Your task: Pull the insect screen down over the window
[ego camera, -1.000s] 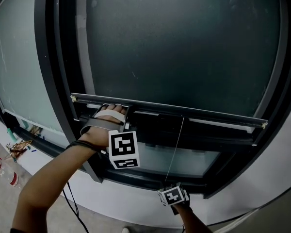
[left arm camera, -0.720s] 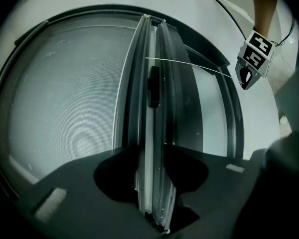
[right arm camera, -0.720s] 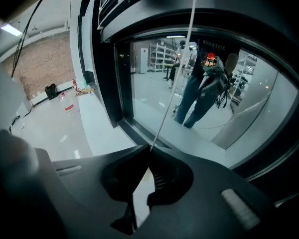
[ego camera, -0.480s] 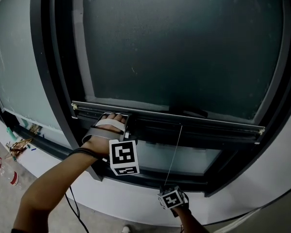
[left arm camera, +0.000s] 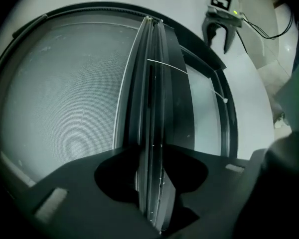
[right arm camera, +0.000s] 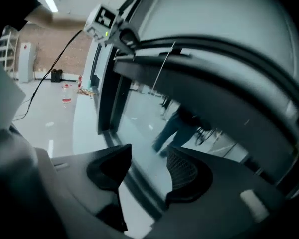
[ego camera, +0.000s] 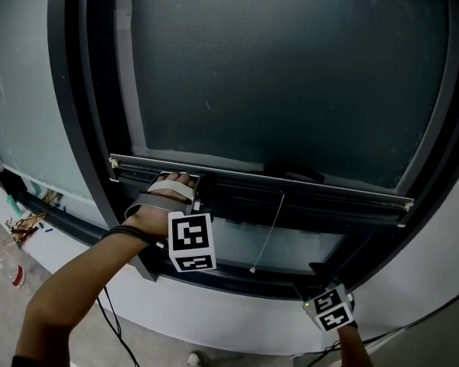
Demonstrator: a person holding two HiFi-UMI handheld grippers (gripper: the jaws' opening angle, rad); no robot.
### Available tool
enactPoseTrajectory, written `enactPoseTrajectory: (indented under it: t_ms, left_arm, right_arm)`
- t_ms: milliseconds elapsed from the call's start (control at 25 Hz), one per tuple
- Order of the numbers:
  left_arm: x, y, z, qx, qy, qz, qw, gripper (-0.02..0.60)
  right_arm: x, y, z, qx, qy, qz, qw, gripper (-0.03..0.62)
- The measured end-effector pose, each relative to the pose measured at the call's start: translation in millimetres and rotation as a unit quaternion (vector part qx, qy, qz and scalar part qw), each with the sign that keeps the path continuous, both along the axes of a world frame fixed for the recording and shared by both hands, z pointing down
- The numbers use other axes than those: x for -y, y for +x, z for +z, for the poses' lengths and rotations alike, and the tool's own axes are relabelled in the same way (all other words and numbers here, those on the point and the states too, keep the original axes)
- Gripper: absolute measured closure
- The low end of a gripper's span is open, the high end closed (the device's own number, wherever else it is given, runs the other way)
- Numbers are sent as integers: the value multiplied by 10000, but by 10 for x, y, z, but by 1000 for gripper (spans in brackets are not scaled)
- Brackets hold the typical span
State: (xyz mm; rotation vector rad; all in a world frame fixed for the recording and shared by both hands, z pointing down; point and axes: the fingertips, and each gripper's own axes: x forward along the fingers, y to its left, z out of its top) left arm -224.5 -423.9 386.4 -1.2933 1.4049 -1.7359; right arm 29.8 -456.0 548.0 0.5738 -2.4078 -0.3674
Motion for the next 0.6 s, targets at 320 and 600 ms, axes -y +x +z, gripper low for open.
enactPoseTrajectory:
  t_ms: [320, 600]
  left_arm:
    - [-5, 37, 17, -114, -229, -16, 9997, 397]
    - [8, 50, 25, -117, -288, 35, 9995, 382]
  right_arm:
    - [774, 383, -1783, -1066, 2884, 89, 9515, 326]
    - [978, 488, -1706, -2140, 3445, -220, 9138, 301]
